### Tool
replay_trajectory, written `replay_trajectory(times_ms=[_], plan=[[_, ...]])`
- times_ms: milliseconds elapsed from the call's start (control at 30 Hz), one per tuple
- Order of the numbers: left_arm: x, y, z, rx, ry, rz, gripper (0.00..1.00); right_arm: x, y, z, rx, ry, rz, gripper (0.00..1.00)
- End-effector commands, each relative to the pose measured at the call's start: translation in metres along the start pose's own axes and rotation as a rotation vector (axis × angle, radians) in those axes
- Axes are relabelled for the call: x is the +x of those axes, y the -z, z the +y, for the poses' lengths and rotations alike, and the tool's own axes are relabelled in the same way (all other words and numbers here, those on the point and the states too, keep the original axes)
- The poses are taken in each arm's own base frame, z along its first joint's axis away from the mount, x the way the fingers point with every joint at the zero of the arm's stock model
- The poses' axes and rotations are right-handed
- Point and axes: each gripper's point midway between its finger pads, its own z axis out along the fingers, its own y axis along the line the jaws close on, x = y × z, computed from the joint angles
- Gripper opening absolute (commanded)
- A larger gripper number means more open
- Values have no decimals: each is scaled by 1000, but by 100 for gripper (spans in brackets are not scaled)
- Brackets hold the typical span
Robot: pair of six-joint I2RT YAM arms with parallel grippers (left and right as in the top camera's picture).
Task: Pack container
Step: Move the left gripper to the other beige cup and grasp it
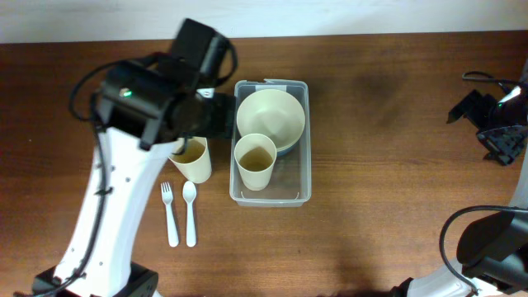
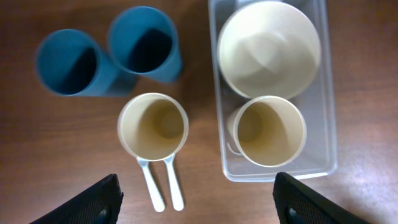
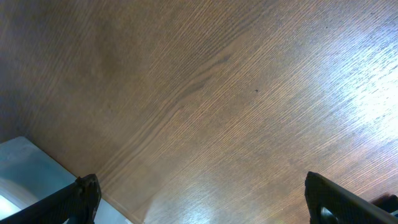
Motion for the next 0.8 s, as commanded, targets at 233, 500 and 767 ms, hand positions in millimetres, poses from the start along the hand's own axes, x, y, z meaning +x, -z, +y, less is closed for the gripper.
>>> replay_trajectory(times_ms=[233,500,767], plan=[[32,-56,57,-125,118,226,77,-2,11,0,-9,8,-35,99],[59,-96,86,-184,180,347,73,-2,11,0,-9,8,-35,99],[79,-153,89,-76,288,399,71,-2,11,0,-9,8,-35,99]])
